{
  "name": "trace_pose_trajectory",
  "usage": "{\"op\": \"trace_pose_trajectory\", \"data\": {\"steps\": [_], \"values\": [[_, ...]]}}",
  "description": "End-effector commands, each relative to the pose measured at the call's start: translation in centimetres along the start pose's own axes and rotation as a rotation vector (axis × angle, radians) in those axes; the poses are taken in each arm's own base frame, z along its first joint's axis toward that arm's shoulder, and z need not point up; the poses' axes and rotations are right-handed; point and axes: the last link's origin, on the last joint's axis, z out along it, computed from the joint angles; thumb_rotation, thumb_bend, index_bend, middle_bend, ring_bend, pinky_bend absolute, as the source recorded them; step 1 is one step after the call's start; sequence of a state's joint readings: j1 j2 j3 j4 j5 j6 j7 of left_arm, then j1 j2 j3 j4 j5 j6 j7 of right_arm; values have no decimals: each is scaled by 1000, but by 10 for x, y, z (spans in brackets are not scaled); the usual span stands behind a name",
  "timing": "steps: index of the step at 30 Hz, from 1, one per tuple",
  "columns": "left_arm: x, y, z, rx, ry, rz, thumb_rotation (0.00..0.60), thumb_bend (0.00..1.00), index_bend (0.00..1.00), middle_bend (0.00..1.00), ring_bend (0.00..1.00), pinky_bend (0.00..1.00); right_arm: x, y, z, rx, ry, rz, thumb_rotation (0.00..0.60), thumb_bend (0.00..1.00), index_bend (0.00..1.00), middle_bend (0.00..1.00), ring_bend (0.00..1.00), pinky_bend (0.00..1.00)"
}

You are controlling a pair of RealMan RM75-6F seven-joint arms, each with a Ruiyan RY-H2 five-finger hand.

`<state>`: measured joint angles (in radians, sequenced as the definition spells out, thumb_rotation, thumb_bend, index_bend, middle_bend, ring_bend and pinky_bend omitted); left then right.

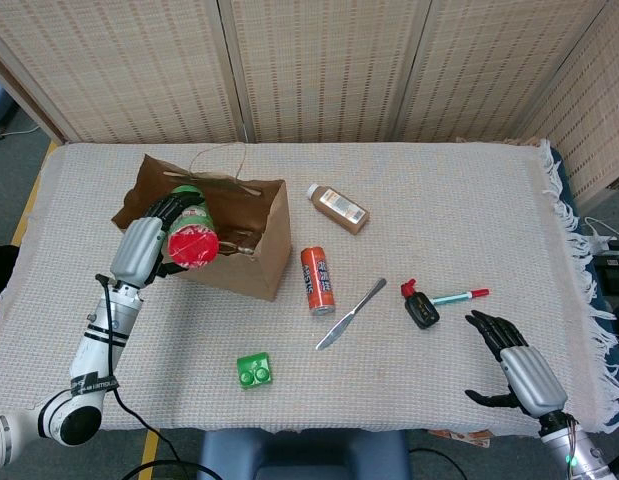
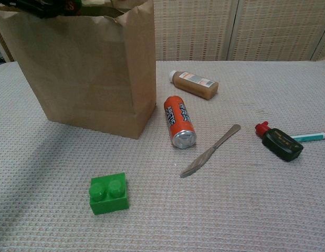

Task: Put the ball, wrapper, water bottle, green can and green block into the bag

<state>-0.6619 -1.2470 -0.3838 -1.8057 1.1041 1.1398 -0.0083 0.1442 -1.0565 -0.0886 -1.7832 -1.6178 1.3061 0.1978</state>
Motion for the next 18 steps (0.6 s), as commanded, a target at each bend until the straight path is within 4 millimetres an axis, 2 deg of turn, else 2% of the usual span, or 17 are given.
{"op": "trace_pose_trajectory", "data": {"steps": [1,7,18], "values": [[0,1,2,8,-14,-15,600,398,55,103,95,208,0,0,0,1,2,1,600,26,0,0,0,0],[-1,3,1,-13,-12,-3,600,385,0,3,14,143,0,0,0,2,1,-2,600,25,0,0,0,0],[0,6,0,-25,-23,-6,600,381,0,0,0,130,0,0,-1,3,3,-2,600,25,0,0,0,0]]}}
